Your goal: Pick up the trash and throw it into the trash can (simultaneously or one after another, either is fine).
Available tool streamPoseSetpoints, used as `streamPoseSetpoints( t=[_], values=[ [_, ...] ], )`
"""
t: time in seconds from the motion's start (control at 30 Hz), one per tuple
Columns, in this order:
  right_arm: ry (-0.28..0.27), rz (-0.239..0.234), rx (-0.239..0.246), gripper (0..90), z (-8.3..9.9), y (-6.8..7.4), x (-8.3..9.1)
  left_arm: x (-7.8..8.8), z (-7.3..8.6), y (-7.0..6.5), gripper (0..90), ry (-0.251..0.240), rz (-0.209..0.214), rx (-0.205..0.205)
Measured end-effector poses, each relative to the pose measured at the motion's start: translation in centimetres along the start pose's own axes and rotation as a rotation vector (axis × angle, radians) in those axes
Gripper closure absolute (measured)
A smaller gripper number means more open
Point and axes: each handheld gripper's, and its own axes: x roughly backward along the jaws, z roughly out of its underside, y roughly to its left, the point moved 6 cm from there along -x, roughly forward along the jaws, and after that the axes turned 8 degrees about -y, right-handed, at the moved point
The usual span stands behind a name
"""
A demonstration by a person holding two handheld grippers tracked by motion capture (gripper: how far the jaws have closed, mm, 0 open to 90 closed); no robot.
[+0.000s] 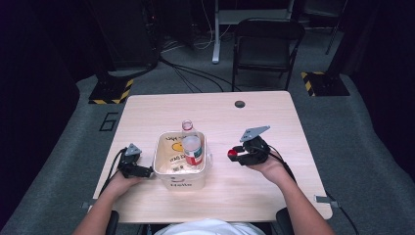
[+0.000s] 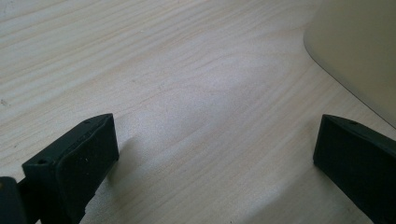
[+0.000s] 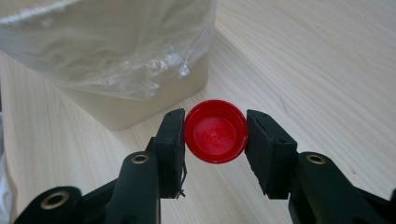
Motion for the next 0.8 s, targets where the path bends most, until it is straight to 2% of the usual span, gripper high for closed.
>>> streamPoseSetpoints(
  t=[0.23,0.37,0.47,0.53,0.7,0.8],
  values=[
    [-0.041,-0.019,0.018,58.1,-1.8,0.9,1.1,0.0,0.0,0.0,0.0,0.0,-0.001,-0.001],
    [-0.051,-0.034,0.044,58.1,-2.5,1.4,1.1,0.0,0.0,0.0,0.0,0.0,-0.001,-0.001],
    [-0.061,-0.037,0.046,58.0,-3.0,1.8,1.2,0.0,0.0,0.0,0.0,0.0,-0.001,-0.001],
    [-0.063,-0.042,0.073,58.1,-3.5,2.0,1.4,0.0,0.0,0.0,0.0,0.0,-0.001,-0.001],
    [-0.085,-0.049,0.075,58.1,-4.7,2.4,1.9,0.0,0.0,0.0,0.0,0.0,-0.001,0.0],
    [-0.116,-0.052,0.072,58.0,-5.5,2.6,2.3,0.0,0.0,0.0,0.0,-0.001,-0.001,0.002]
  ],
)
